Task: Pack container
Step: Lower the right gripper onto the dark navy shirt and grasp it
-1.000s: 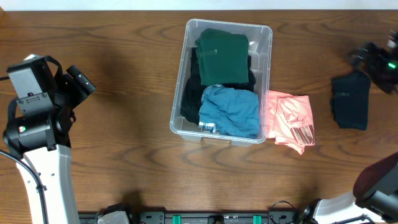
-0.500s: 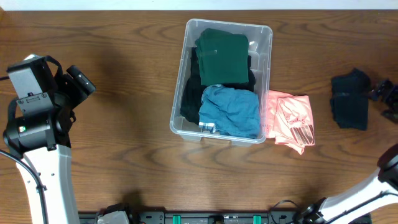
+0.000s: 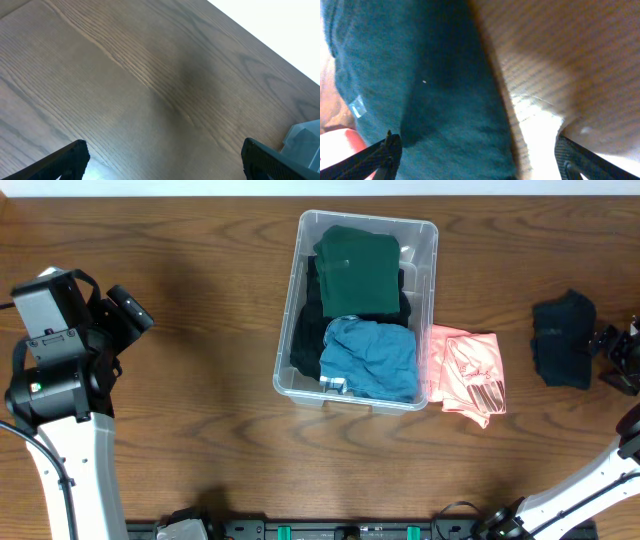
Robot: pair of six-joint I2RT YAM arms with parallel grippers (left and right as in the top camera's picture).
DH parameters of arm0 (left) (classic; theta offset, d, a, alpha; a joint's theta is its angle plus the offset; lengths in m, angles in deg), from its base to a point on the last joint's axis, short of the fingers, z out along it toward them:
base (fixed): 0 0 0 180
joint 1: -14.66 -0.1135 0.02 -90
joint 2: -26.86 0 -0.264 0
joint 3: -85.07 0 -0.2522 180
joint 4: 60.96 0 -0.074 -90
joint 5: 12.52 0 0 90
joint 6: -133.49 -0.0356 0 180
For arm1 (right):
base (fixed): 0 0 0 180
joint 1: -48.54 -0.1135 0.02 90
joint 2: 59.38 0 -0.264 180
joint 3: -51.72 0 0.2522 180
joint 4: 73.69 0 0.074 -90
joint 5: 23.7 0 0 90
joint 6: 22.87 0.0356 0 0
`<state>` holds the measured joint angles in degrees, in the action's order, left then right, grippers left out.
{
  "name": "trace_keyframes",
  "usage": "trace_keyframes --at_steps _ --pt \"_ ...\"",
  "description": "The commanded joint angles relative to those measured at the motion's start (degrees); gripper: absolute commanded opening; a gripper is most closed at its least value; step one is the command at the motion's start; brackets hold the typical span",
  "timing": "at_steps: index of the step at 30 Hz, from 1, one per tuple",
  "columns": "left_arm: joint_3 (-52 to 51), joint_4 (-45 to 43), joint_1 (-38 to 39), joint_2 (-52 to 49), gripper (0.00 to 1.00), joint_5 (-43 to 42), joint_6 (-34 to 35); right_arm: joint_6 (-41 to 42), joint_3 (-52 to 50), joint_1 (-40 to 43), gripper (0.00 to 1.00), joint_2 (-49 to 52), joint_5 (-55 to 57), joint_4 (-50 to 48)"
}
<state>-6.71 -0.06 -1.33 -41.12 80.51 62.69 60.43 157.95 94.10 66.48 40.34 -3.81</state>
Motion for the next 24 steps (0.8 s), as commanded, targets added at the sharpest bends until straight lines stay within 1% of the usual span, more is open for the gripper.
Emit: trace_keyframes --at_steps 1,4,10,13,14,15,17,22,23,24 --pt "0.42 0.02 -0.17 0.13 0.98 0.68 -0.74 -2.71 -0.48 -0.42 0.93 4.85 -4.35 -0.15" --pt "0.42 0.00 -0.17 0.13 0.98 0.68 -0.74 -4.66 -0.79 -0.42 0.91 7.21 -9.18 -0.15" --pt "0.42 0.00 -0.17 0.13 0.98 0.68 -0.74 -5.90 -1.16 -0.35 0.87 10.69 -13.05 -0.20" --pt "0.42 0.02 -0.17 0.13 0.98 0.68 -0.74 -7.58 -1.46 -0.28 0.82 10.93 -16.39 -0.17" --pt "0.42 0.02 -0.17 0.13 0.98 0.68 -0.74 -7.54 -1.49 -0.24 0.75 10.93 -16.87 -0.17" --pt "0.42 0.00 -0.17 0.13 0.98 0.68 -0.74 -7.52 -1.49 -0.24 0.64 10.93 -17.00 -0.17" --pt "0.42 0.02 -0.17 0.13 0.98 0.68 -0.74 -7.52 -1.49 -0.24 0.52 10.93 -16.96 -0.13" --pt "0.42 0.02 -0.17 0.13 0.98 0.68 -0.74 -7.52 -1.53 -0.24 0.49 10.93 -16.96 0.33" --pt "0.42 0.02 -0.17 0.13 0.98 0.68 -0.74 -7.50 -1.53 -0.24 0.49 10.93 -16.98 0.31" --pt "0.42 0.02 -0.17 0.13 0.98 0.68 -0.74 -7.52 -1.53 -0.24 0.53 10.93 -16.98 0.28"
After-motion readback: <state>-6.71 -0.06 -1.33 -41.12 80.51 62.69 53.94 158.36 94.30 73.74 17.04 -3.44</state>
